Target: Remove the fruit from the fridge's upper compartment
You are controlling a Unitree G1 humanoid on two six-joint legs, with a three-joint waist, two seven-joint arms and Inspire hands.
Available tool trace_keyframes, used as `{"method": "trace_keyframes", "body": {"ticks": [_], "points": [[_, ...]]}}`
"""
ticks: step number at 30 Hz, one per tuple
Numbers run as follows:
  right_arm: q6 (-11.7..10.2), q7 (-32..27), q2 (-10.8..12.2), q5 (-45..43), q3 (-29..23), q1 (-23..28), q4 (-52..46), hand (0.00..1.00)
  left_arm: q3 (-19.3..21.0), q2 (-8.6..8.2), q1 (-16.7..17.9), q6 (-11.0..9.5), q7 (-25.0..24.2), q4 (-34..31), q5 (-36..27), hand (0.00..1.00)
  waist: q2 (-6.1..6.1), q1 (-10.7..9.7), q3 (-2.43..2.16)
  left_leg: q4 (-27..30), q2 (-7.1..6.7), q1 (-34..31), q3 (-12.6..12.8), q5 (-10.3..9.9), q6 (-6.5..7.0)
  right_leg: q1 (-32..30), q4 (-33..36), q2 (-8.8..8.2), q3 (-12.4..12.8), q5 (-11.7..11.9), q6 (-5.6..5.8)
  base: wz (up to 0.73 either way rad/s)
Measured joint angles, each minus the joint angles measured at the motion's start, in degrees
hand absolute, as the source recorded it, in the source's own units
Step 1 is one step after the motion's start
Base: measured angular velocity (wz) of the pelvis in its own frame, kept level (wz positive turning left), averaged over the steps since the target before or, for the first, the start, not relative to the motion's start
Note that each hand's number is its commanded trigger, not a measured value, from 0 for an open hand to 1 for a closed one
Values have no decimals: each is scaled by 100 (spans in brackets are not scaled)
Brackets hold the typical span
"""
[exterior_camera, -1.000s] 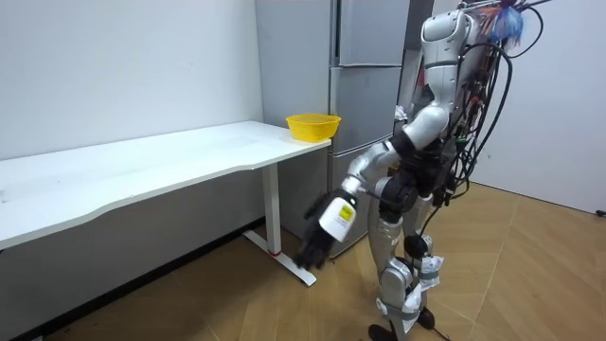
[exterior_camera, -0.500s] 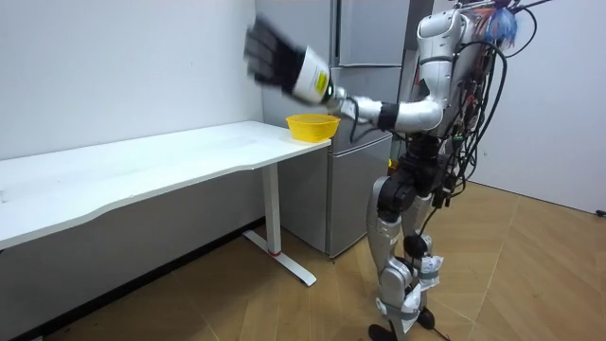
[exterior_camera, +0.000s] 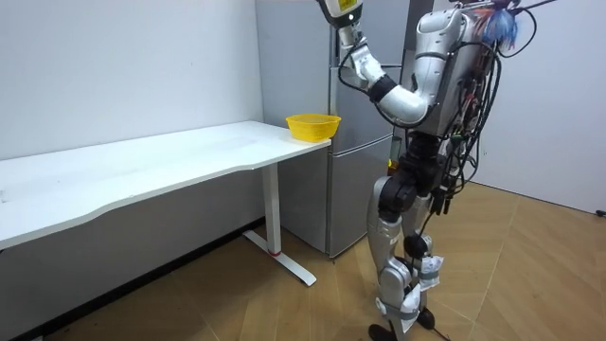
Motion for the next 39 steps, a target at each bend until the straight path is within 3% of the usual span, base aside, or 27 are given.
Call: {"method": "trace_keyframes", "body": {"ticks": [4, 11, 15, 18, 24, 26, 34, 39], "points": [[-58, 187, -1, -224, -27, -92, 42, 0, -281, -3, -140, -105, -788, -197, -588, 0, -29, -195, 8, 9, 3, -4, 12, 0, 1, -14, -2, 4, 19, -1, 2, 1], [-58, 270, -6, -232, -10, -410, 456, 0, -1099, -5, -409, -102, -2146, -175, -1716, 0, -98, -386, 9, 11, -3, -79, -1, 6, 7, -68, 27, -10, 0, 1, 5, 0], [-57, 232, -5, -232, -8, -464, 460, 0, -1370, -5, -463, -56, -2717, -146, -2191, 0, -144, -460, 48, -1, 2, -39, 33, 7, 6, -96, 103, -9, 30, -6, 1, -5], [-44, 208, -8, -236, -8, -556, 459, 0, -1538, -4, -664, 98, -3182, -123, -2620, 0, -221, -464, 99, 4, 12, -93, 71, 7, 6, -148, 85, 7, 76, -6, -1, -5], [72, 228, -16, -277, 2, -607, 447, 0, -1719, -4, -846, 433, -3746, -123, -3037, 0, -184, -473, 69, 19, 11, -200, 126, 7, 6, -238, 99, 34, 109, 16, 6, -1], [112, 230, -16, -294, 13, -601, 453, 0, -1806, 0, -846, 593, -3964, -92, -3236, 0, -138, -494, 40, 26, 11, -176, 147, 7, 6, -228, 94, 33, 116, 16, 7, -3], [287, 314, -90, -457, 7, -669, 432, 0, -1989, -9, -848, 1159, -4500, 123, -3235, 0, -81, -672, 37, 24, 12, -110, 205, 7, 6, -207, 95, 38, 209, 16, 5, -5], [344, 434, -161, -611, 9, -670, 393, 0, -2064, -11, -849, 1320, -4877, 124, -3241, 0, -77, -763, 38, 23, 29, -90, 311, 7, 6, -243, 101, 47, 302, 15, 4, -9]]}}
